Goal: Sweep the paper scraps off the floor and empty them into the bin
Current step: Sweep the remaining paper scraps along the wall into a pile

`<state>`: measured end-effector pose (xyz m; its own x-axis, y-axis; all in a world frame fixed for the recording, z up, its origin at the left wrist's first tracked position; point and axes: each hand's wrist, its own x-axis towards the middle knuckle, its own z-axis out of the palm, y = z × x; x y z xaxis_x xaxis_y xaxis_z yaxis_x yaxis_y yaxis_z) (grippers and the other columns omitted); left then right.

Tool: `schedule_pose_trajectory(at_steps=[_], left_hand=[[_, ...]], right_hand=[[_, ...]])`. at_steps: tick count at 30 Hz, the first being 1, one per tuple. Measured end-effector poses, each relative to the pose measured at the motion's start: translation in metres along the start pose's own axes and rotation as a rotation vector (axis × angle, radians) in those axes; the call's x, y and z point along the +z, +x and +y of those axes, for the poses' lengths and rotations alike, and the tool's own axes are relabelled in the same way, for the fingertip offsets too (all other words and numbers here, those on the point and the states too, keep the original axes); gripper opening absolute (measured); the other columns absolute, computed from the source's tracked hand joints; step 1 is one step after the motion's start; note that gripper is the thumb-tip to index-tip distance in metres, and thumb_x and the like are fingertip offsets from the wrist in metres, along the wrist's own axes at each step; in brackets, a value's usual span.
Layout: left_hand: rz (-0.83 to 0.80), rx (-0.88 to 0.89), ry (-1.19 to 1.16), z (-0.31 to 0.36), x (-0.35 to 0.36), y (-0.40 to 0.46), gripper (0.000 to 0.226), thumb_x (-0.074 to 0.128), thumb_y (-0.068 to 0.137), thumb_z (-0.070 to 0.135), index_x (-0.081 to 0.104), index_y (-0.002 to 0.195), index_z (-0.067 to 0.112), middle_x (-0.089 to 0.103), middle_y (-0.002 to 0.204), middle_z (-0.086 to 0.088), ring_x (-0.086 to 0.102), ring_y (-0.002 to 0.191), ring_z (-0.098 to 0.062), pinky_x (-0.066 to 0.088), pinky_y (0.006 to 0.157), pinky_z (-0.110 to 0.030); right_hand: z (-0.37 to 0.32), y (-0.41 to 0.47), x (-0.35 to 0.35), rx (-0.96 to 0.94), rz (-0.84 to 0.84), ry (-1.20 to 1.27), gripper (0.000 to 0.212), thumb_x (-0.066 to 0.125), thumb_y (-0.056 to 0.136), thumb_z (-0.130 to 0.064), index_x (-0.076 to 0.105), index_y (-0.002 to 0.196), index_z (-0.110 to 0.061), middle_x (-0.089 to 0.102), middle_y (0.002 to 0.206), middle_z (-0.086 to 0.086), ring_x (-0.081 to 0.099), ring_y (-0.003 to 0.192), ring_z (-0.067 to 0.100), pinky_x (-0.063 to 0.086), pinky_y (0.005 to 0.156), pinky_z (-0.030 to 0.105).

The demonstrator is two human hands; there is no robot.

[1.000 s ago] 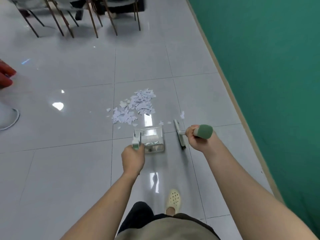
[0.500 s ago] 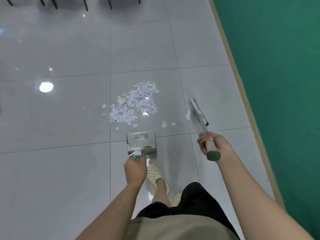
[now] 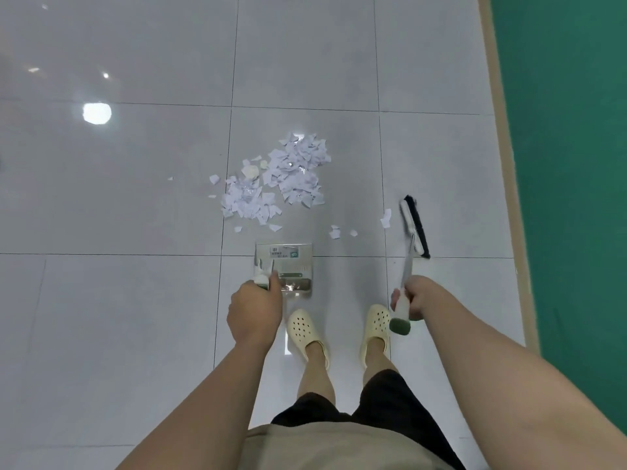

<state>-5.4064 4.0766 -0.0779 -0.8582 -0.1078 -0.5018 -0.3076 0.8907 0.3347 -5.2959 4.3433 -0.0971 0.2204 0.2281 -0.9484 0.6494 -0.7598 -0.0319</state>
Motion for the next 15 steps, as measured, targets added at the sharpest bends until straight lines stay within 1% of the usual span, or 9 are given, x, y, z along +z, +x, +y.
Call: schedule_pose_trajectory(at_steps=[2,3,5,6,7,9,10,12,15], left_hand=[[0.041,-0.002,0.019,-0.008,-0.005,0.002,0.058,0.048,0.097,0.063,0.06,0.072,0.011,0.063,0.067,-0.003,0.059,0.061,-0.022,0.039,0.053,-0.029],[0.052,-0.006,0.02,-0.01,-0.006,0.003,0.057,0.049,0.097,0.062,0.059,0.072,0.012,0.063,0.066,-0.003,0.058,0.06,-0.022,0.04,0.054,-0.03],[0.07,-0.006,0.016,-0.01,-0.007,0.003,0.054,0.05,0.097,0.061,0.059,0.072,0.014,0.062,0.065,-0.002,0.057,0.059,-0.02,0.04,0.054,-0.029],[0.076,0.0,0.021,-0.007,-0.006,0.002,0.054,0.05,0.098,0.061,0.059,0.073,0.014,0.062,0.065,-0.001,0.056,0.059,-0.018,0.039,0.053,-0.028],[0.077,0.006,0.031,-0.002,-0.003,0.001,0.054,0.049,0.098,0.061,0.059,0.073,0.014,0.062,0.065,-0.001,0.056,0.058,-0.017,0.037,0.052,-0.028],[0.068,0.005,0.057,0.006,0.0,0.0,0.056,0.047,0.098,0.063,0.057,0.074,0.013,0.062,0.066,-0.002,0.056,0.058,-0.018,0.037,0.051,-0.029],[0.064,-0.003,0.062,0.008,0.001,0.001,0.057,0.046,0.097,0.064,0.057,0.074,0.013,0.062,0.066,-0.002,0.057,0.058,-0.02,0.04,0.051,-0.03],[0.068,-0.015,0.063,0.006,-0.001,0.003,0.057,0.046,0.097,0.065,0.056,0.077,0.013,0.061,0.067,-0.002,0.058,0.059,-0.021,0.047,0.054,-0.033],[0.078,-0.028,0.087,0.003,-0.005,0.001,0.056,0.045,0.097,0.066,0.056,0.083,0.013,0.061,0.071,-0.001,0.059,0.063,-0.023,0.05,0.058,-0.035]], right_hand=[[0.009,-0.004,0.032,-0.024,0.01,-0.075,0.023,0.032,0.101,-0.018,0.046,0.089,-0.004,0.042,0.063,0.007,0.038,0.047,0.015,0.036,0.039,0.023],[0.012,-0.011,0.051,-0.028,0.003,-0.07,0.027,0.031,0.1,-0.018,0.046,0.084,-0.004,0.042,0.06,0.007,0.038,0.046,0.016,0.036,0.042,0.027],[0.017,-0.024,0.085,0.0,-0.052,-0.026,0.025,0.034,0.1,-0.019,0.047,0.084,-0.004,0.043,0.058,0.007,0.041,0.047,0.017,0.038,0.044,0.028],[0.019,-0.032,0.099,0.036,-0.108,0.019,0.02,0.037,0.099,-0.017,0.048,0.088,-0.005,0.043,0.059,0.006,0.042,0.046,0.016,0.039,0.042,0.027],[0.019,-0.04,0.112,0.072,-0.177,0.072,0.015,0.039,0.098,-0.016,0.048,0.093,-0.005,0.042,0.06,0.004,0.042,0.043,0.015,0.039,0.038,0.024],[0.018,-0.054,0.132,0.107,-0.298,0.186,0.012,0.038,0.097,-0.014,0.047,0.094,-0.007,0.039,0.059,0.002,0.039,0.032,0.012,0.037,0.035,0.018],[0.018,-0.059,0.141,0.108,-0.359,0.24,0.014,0.036,0.097,-0.014,0.048,0.092,-0.007,0.038,0.056,0.0,0.036,0.029,0.011,0.036,0.034,0.017],[0.014,-0.07,0.153,0.128,-0.485,0.359,0.021,0.031,0.096,-0.015,0.049,0.088,-0.008,0.036,0.052,-0.002,0.034,0.031,0.01,0.034,0.033,0.016],[0.006,-0.076,0.156,0.161,-0.6,0.501,0.027,0.03,0.095,-0.014,0.044,0.071,-0.011,0.034,0.048,-0.003,0.034,0.031,0.01,0.032,0.031,0.015]])
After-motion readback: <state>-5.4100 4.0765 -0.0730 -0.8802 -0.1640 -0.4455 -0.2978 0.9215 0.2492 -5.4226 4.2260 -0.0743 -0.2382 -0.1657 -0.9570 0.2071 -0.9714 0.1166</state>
